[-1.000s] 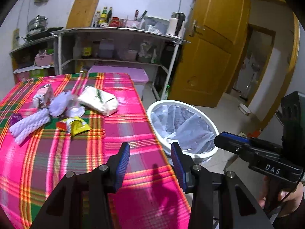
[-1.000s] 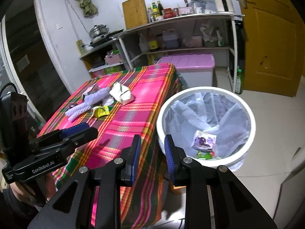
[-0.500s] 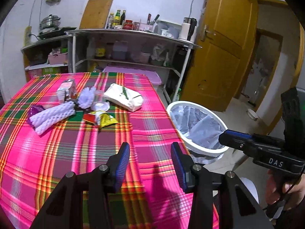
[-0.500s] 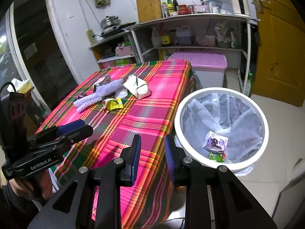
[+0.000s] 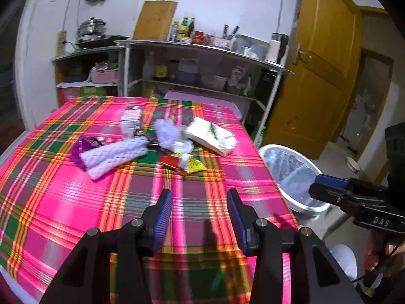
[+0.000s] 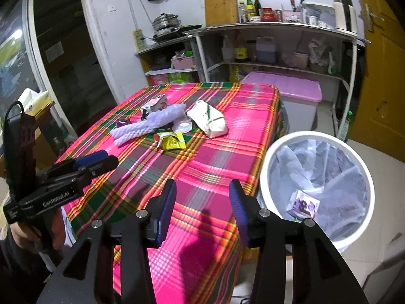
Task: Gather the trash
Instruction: 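Move both open tools from the bin back over the table, then grasp the white foam net sleeve with the left tool while the right tool grasps the yellow wrapper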
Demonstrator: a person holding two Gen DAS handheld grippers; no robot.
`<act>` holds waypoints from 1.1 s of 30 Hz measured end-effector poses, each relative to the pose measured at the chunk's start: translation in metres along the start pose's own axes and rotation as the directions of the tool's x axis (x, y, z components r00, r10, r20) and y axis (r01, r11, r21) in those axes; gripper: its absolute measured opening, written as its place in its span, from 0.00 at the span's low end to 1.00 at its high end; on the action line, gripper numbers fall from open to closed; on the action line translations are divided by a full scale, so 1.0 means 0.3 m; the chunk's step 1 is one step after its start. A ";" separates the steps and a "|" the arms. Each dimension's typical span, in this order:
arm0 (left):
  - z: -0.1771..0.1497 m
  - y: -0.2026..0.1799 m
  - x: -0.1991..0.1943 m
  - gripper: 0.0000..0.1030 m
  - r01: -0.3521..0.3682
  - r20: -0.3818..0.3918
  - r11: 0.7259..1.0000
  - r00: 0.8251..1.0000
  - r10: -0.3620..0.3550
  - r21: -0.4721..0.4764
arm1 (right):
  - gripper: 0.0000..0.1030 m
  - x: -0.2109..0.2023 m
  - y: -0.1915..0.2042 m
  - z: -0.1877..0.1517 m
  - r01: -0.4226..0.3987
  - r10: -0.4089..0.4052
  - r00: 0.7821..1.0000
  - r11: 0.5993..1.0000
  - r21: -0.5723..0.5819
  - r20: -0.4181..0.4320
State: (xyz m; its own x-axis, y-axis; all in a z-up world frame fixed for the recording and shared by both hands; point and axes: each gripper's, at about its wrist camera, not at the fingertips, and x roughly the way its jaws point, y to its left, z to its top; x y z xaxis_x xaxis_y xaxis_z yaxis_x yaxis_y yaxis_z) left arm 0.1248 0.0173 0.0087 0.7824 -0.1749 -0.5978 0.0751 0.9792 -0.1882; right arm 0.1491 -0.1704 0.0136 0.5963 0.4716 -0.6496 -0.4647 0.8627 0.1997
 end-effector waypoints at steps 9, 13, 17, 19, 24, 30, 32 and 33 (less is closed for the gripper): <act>0.044 0.143 -0.004 0.43 -0.079 0.019 0.997 0.997 0.079 -0.020 | 0.43 0.085 0.053 0.066 -0.028 0.027 0.999 0.999 -0.037 -0.029; 0.071 0.197 0.005 0.43 -0.098 0.023 0.995 0.995 0.098 -0.020 | 0.44 0.129 0.078 0.098 -0.046 0.045 0.998 0.998 -0.049 -0.039; 0.103 0.248 0.031 0.44 -0.116 0.020 0.993 0.993 0.116 -0.011 | 0.53 0.179 0.103 0.124 -0.060 0.056 0.997 0.996 -0.062 -0.054; 0.118 0.269 0.049 0.44 -0.117 0.017 0.993 0.993 0.117 0.001 | 0.54 0.206 0.118 0.137 -0.061 0.056 0.996 0.995 -0.078 -0.064; 0.153 0.317 0.102 0.44 -0.120 0.006 0.992 0.993 0.120 0.028 | 0.54 0.290 0.146 0.162 -0.069 0.059 0.993 0.992 -0.102 -0.100; 0.189 0.373 0.181 0.50 -0.116 -0.030 0.991 0.993 0.118 0.064 | 0.61 0.383 0.173 0.188 -0.085 0.068 0.989 0.989 -0.121 -0.134; 0.197 0.387 0.213 0.50 -0.103 -0.050 0.991 0.993 0.107 0.083 | 0.61 0.414 0.183 0.195 -0.081 0.061 0.987 0.988 -0.134 -0.146; 0.198 0.388 0.224 0.50 -0.099 -0.057 0.991 0.993 0.104 0.092 | 0.61 0.427 0.185 0.197 -0.080 0.059 0.987 0.987 -0.139 -0.151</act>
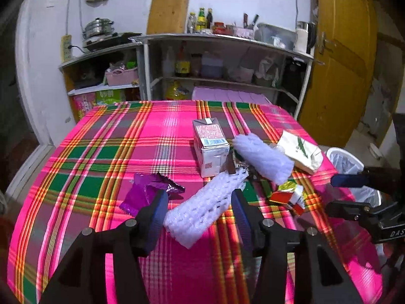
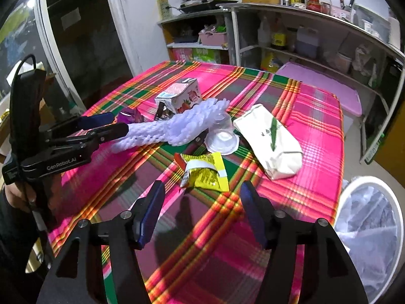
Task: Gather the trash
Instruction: 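Grasp the white foam net sleeve with the left tool while the right tool grasps the yellow wrapper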
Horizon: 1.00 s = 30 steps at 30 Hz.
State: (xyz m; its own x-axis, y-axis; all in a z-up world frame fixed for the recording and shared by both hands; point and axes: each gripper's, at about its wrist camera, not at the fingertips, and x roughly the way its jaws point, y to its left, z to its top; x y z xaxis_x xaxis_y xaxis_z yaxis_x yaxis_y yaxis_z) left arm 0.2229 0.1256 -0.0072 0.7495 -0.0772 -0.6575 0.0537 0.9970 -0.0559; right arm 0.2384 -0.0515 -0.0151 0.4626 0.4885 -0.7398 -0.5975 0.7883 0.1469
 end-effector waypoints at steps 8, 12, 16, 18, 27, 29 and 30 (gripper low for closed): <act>-0.007 0.018 0.100 0.50 0.039 -0.067 0.999 0.997 -0.037 0.027 | 0.61 0.110 -0.010 0.041 0.005 -0.006 0.999 1.000 -0.013 -0.050; -0.008 0.020 0.125 0.50 0.090 -0.102 0.996 0.991 -0.087 0.027 | 0.61 0.168 -0.003 0.051 -0.006 0.004 0.997 1.000 -0.023 -0.082; -0.011 0.003 0.151 0.50 0.090 -0.145 0.995 0.986 -0.082 0.048 | 0.49 0.176 -0.003 0.051 0.014 -0.016 0.997 0.999 -0.029 -0.077; -0.014 -0.007 0.148 0.50 0.084 -0.145 0.995 0.987 -0.074 0.062 | 0.46 0.169 -0.009 0.049 0.009 -0.010 0.997 1.000 -0.012 -0.075; -0.055 -0.058 0.079 0.30 0.052 -0.112 0.998 0.993 -0.048 0.034 | 0.32 0.087 -0.019 0.001 0.010 -0.010 0.999 1.000 0.022 -0.037; -0.072 -0.072 0.057 0.29 0.053 -0.106 0.998 0.993 -0.050 0.021 | 0.32 0.069 -0.023 -0.017 0.011 -0.010 0.999 0.999 0.033 -0.033; -0.079 -0.080 0.045 0.28 0.054 -0.102 0.998 0.993 -0.053 0.013 | 0.32 0.055 -0.024 -0.028 0.010 -0.009 1.000 0.999 0.040 -0.028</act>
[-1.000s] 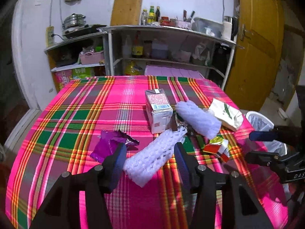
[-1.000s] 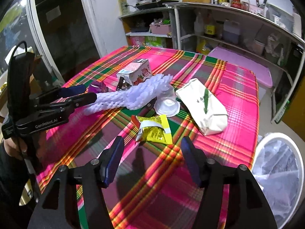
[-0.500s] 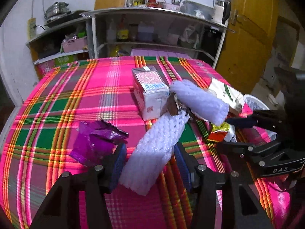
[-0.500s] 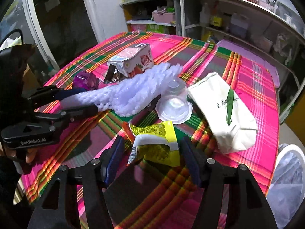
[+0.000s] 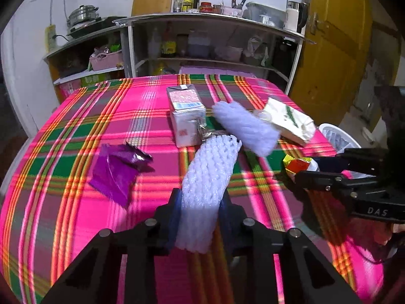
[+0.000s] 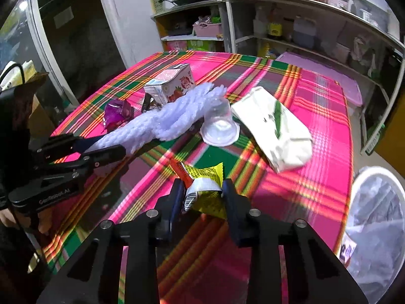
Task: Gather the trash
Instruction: 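Grasp the white foam net sleeve with the left tool while the right tool grasps the yellow wrapper, then lift the foam sleeve and yellow wrapper and carry them over the white bin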
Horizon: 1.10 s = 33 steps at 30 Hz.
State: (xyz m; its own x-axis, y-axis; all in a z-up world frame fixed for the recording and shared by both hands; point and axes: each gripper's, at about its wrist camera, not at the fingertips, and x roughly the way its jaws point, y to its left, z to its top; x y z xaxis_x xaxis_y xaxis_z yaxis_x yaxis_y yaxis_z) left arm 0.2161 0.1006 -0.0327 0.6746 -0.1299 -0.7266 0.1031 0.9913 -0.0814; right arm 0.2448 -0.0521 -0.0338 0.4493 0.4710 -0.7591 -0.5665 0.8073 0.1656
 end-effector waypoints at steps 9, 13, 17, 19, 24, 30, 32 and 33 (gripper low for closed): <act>-0.075 -0.116 -0.148 0.27 0.047 0.060 0.998 0.997 -0.044 -0.051 | 0.31 -0.199 -0.021 -0.115 0.008 -0.013 0.997 0.998 0.068 0.075; -0.094 -0.188 -0.190 0.27 0.078 0.074 0.996 0.995 -0.074 -0.047 | 0.31 -0.288 -0.031 -0.171 0.020 -0.030 0.994 0.995 0.096 0.105; -0.112 -0.270 -0.231 0.27 0.105 0.082 0.993 0.991 -0.101 -0.045 | 0.31 -0.373 -0.056 -0.228 0.030 -0.047 0.990 0.992 0.125 0.132; -0.116 -0.299 -0.245 0.27 0.117 0.084 0.992 0.990 -0.113 -0.044 | 0.31 -0.403 -0.069 -0.246 0.037 -0.057 0.988 0.990 0.135 0.143; -0.131 -0.391 -0.279 0.27 0.140 0.090 0.990 0.986 -0.138 -0.011 | 0.31 -0.479 -0.096 -0.292 0.051 -0.078 0.983 0.986 0.158 0.169; -0.131 -0.468 -0.300 0.27 0.160 0.092 0.987 0.982 -0.162 0.026 | 0.31 -0.527 -0.126 -0.325 0.061 -0.096 0.978 0.981 0.182 0.188; -0.129 -0.482 -0.300 0.27 0.166 0.091 0.986 0.982 -0.168 0.031 | 0.31 -0.539 -0.136 -0.334 0.065 -0.103 0.976 0.979 0.191 0.192; -0.130 -0.491 -0.301 0.27 0.167 0.090 0.985 0.982 -0.169 0.033 | 0.31 -0.543 -0.143 -0.339 0.066 -0.105 0.976 0.979 0.195 0.193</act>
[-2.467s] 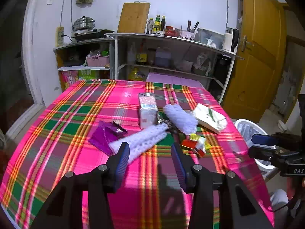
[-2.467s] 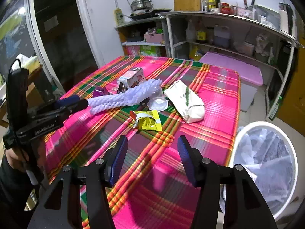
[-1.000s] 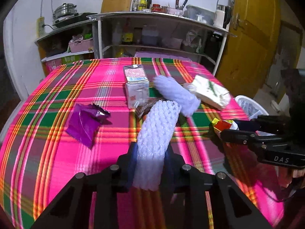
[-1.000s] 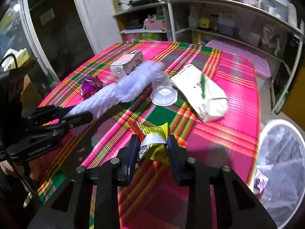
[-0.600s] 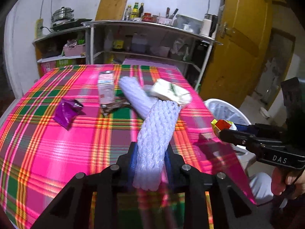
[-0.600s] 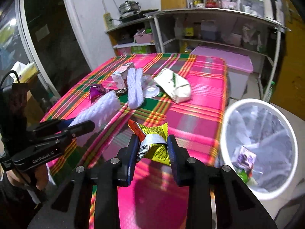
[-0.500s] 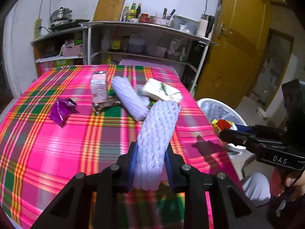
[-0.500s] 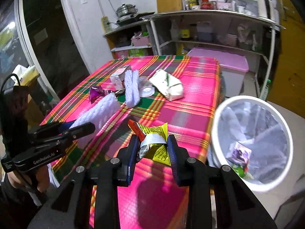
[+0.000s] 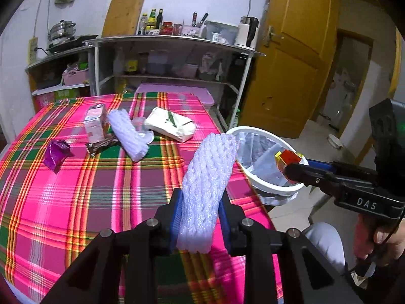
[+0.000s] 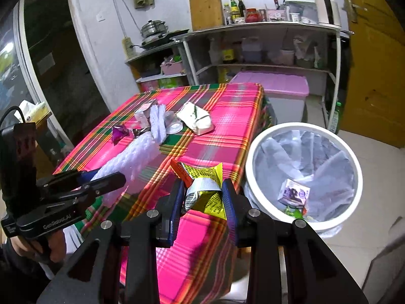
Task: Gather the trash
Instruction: 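Lift the foam sleeve and yellow wrapper and carry them over the white bin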
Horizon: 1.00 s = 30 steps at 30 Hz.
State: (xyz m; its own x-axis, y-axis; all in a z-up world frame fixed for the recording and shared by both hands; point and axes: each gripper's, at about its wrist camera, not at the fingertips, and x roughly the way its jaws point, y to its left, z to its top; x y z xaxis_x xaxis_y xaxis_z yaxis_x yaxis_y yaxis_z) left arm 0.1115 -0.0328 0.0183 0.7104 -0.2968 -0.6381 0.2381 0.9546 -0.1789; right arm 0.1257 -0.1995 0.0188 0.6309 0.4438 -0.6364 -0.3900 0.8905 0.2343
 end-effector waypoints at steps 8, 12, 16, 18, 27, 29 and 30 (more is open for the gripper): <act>0.020 -0.054 0.039 0.27 0.019 -0.012 0.999 1.000 -0.018 0.026 | 0.31 -0.025 -0.077 -0.015 0.032 -0.033 0.999 0.998 0.046 0.017; 0.036 -0.086 0.073 0.27 0.032 -0.019 0.998 0.999 -0.031 0.046 | 0.31 -0.034 -0.132 -0.022 0.056 -0.057 0.998 0.995 0.077 0.019; 0.053 -0.117 0.118 0.27 0.052 -0.029 0.997 0.998 -0.050 0.055 | 0.31 -0.043 -0.182 -0.025 0.079 -0.081 0.996 0.992 0.103 0.022; 0.065 -0.136 0.143 0.27 0.061 -0.034 0.996 0.998 -0.059 0.061 | 0.31 -0.048 -0.208 -0.026 0.089 -0.093 0.995 0.989 0.116 0.024; 0.113 -0.218 0.253 0.27 0.108 -0.057 0.990 0.993 -0.103 0.090 | 0.31 -0.027 -0.301 -0.030 0.131 -0.133 0.991 0.979 0.156 0.004; 0.127 -0.233 0.284 0.27 0.115 -0.064 0.989 0.992 -0.109 0.096 | 0.31 -0.017 -0.324 -0.029 0.143 -0.144 0.990 0.976 0.164 -0.003; 0.133 -0.240 0.298 0.27 0.119 -0.067 0.988 0.991 -0.113 0.099 | 0.31 -0.015 -0.332 -0.028 0.148 -0.149 0.989 0.975 0.168 -0.006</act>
State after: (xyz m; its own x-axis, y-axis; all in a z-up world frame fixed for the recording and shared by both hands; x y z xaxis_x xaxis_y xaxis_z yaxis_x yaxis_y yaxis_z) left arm 0.1842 -0.1292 0.0041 0.6330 -0.4000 -0.6628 0.3855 0.9053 -0.1783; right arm 0.1562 -0.2911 -0.0079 0.6777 0.3054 -0.6689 -0.1742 0.9505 0.2575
